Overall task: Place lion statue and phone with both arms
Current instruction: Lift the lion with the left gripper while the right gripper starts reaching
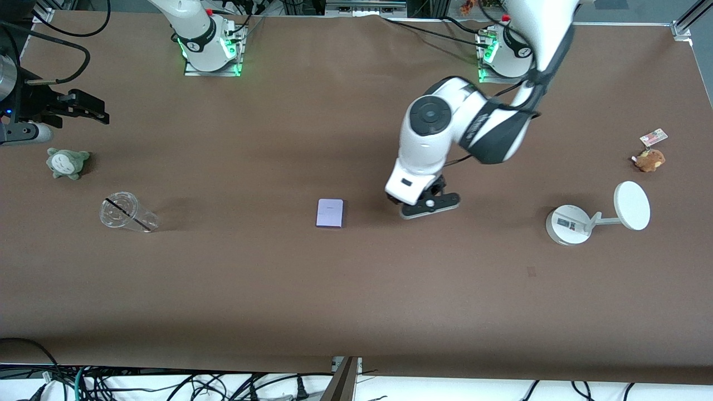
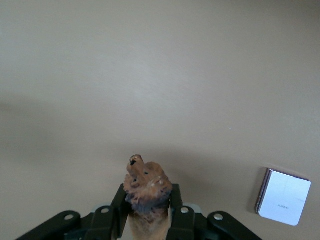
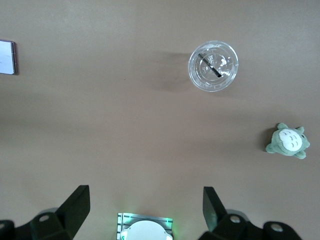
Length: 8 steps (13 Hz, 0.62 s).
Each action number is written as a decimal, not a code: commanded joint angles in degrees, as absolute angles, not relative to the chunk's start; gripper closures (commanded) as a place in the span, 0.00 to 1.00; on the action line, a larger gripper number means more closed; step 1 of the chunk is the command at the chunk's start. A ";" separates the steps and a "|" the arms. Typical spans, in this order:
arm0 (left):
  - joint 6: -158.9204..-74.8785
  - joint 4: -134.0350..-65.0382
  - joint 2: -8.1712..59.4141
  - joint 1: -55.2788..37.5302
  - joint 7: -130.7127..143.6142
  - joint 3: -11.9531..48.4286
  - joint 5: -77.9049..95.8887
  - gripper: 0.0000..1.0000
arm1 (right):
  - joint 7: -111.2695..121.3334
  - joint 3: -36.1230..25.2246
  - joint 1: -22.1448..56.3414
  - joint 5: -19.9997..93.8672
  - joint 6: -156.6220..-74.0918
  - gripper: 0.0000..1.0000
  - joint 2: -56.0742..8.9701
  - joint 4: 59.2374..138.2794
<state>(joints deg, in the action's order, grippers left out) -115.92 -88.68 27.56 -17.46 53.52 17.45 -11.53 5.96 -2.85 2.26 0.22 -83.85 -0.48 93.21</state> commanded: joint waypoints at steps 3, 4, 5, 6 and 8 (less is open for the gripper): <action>-105.76 -91.05 21.10 -6.43 36.33 18.19 -5.79 0.91 | 5.62 -2.72 4.83 0.00 -82.89 0.00 -2.71 91.32; -104.51 -91.23 21.09 -4.33 32.99 17.93 -6.06 0.91 | 5.97 -2.72 6.14 -0.35 -82.79 0.00 -2.99 91.49; -104.24 -91.32 21.09 -0.83 28.52 18.19 -6.06 0.91 | 5.72 -2.72 7.11 -0.18 -82.79 0.00 -2.99 91.32; -103.54 -92.19 20.83 2.08 23.60 18.19 -6.06 0.91 | 5.19 -2.64 7.55 0.26 -83.32 0.00 -3.08 91.32; -103.88 -94.56 20.39 7.18 15.24 18.19 -6.15 0.91 | 3.09 -2.72 11.06 0.44 -83.84 0.00 -4.82 91.23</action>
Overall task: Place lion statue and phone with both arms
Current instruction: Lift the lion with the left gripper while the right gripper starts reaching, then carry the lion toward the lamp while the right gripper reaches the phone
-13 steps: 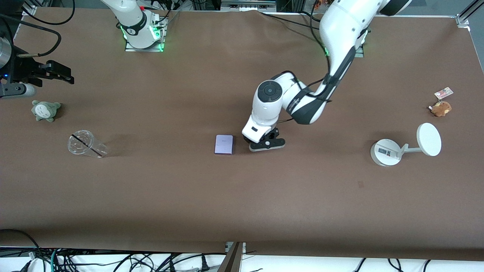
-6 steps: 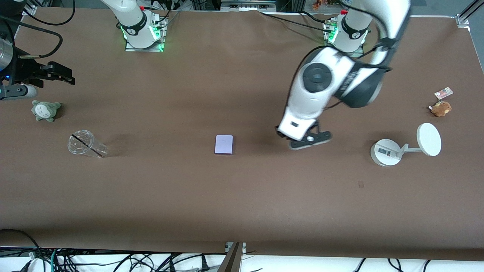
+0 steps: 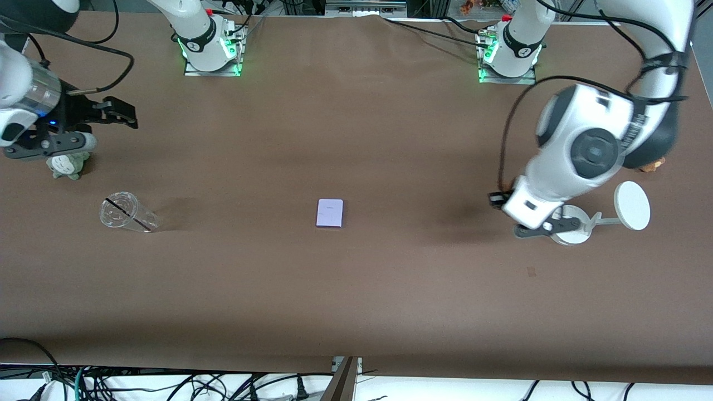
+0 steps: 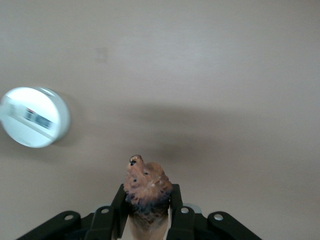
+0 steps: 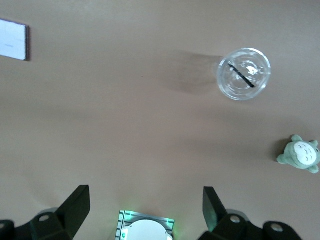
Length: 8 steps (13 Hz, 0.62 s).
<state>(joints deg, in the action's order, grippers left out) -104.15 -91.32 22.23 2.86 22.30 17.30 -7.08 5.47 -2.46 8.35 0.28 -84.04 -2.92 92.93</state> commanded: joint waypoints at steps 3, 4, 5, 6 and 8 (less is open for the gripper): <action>-112.89 -103.23 19.43 10.89 10.02 18.28 -8.17 0.91 | -5.70 -2.64 16.15 0.62 -87.61 0.00 -7.81 90.79; -117.81 -106.84 19.08 11.07 9.85 18.19 -8.35 0.90 | -7.89 -2.64 17.91 0.62 -89.11 0.00 -9.04 90.79; -122.47 -109.92 19.07 11.77 9.67 18.19 -8.87 0.89 | -11.13 -2.64 19.84 0.70 -90.77 0.00 -10.27 90.79; -126.70 -112.39 19.33 13.26 8.88 18.19 -10.18 0.89 | -13.95 -2.72 21.52 1.05 -92.53 0.00 -11.50 90.79; -133.30 -115.65 20.73 13.97 8.26 18.11 -12.04 0.89 | -18.44 -2.64 24.42 1.49 -96.66 0.00 -14.66 90.79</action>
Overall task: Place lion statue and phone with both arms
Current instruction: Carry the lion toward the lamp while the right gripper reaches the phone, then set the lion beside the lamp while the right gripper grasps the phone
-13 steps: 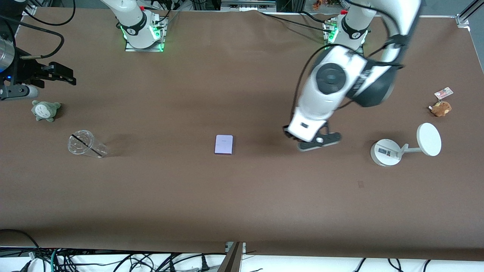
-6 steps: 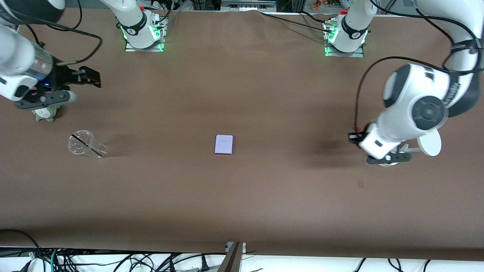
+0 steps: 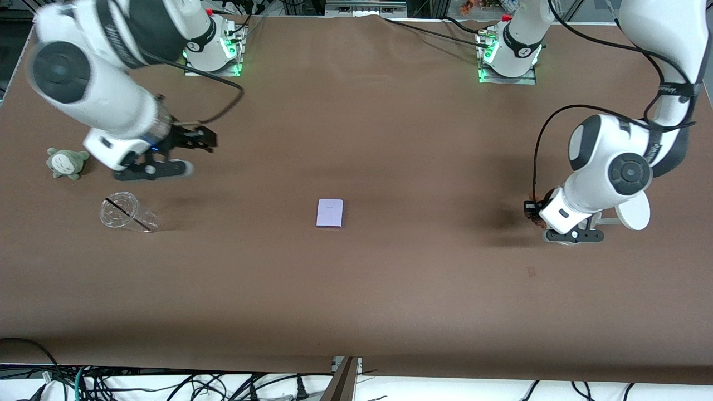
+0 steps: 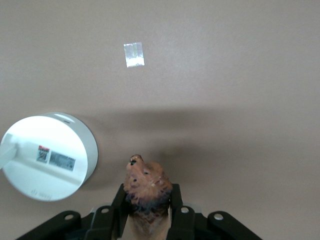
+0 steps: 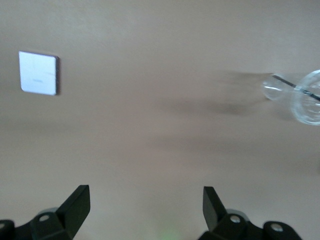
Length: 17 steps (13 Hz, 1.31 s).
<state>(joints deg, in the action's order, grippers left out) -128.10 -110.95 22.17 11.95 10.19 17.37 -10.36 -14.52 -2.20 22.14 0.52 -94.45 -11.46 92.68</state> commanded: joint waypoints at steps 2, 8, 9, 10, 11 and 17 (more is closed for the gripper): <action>-136.65 -116.45 22.75 15.11 8.26 18.11 -12.04 0.89 | -22.48 -2.72 26.79 2.63 -101.49 0.00 -18.52 90.44; -145.02 -116.81 27.50 15.21 8.26 17.84 -12.04 0.88 | -30.05 -2.64 32.60 3.34 -105.11 0.00 -33.91 78.32; -145.19 -116.63 27.86 15.21 8.26 17.67 -12.13 0.88 | -30.67 -2.64 33.13 3.34 -107.03 0.00 -35.23 78.14; -145.98 -116.63 28.30 15.21 8.26 17.49 -13.00 0.88 | -31.54 -2.64 33.66 3.43 -109.05 0.00 -36.46 78.13; -146.25 -116.63 28.65 15.21 8.35 17.40 -13.18 0.87 | -32.60 -2.64 34.45 3.43 -110.55 0.00 -37.78 78.13; -143.02 -116.37 25.50 15.03 8.97 17.75 -13.18 0.00 | -34.46 -2.64 38.49 3.34 -123.46 0.00 -45.87 78.13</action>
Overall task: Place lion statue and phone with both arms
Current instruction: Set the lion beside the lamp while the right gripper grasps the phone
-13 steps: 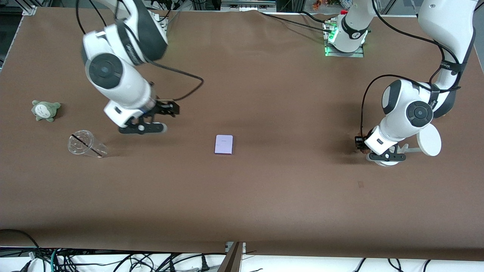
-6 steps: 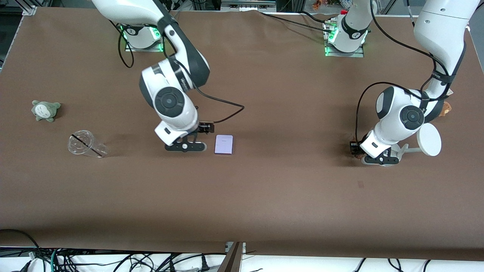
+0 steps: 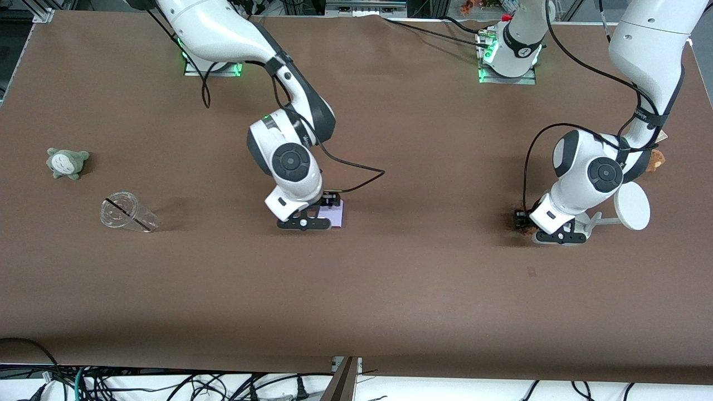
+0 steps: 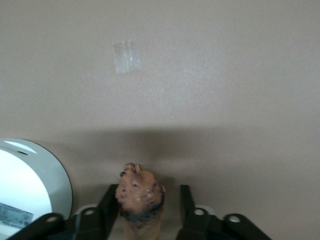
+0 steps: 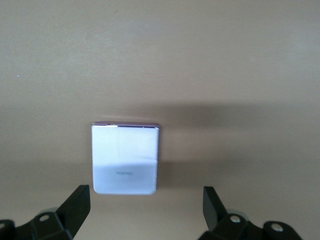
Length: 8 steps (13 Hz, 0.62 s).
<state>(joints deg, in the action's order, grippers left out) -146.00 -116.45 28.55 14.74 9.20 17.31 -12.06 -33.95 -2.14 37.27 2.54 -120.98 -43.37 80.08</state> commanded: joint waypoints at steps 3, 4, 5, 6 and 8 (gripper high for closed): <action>-131.34 -115.93 17.43 14.86 8.53 18.28 -13.27 0.00 | -33.23 -2.64 39.02 3.34 -128.49 0.00 -48.77 78.13; -127.22 -114.97 14.44 14.42 8.53 18.28 -13.27 0.00 | -32.18 -2.64 38.94 3.34 -128.93 0.00 -49.21 78.13; -122.31 -113.39 12.24 14.41 8.26 18.63 -13.27 0.00 | -31.91 -2.72 38.94 3.34 -129.20 0.00 -49.48 78.13; -116.51 -110.59 10.48 14.50 8.09 19.42 -13.27 0.00 | -31.99 -2.72 38.94 3.34 -129.20 0.00 -49.83 78.13; -101.59 -101.57 8.79 14.50 6.25 21.17 -12.40 0.00 | -31.73 -2.72 38.94 3.25 -130.51 0.00 -50.71 78.22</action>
<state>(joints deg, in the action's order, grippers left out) -112.05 -108.39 10.08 14.49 8.37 19.80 -12.28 -32.90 -2.38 38.66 2.54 -129.73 -49.19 79.94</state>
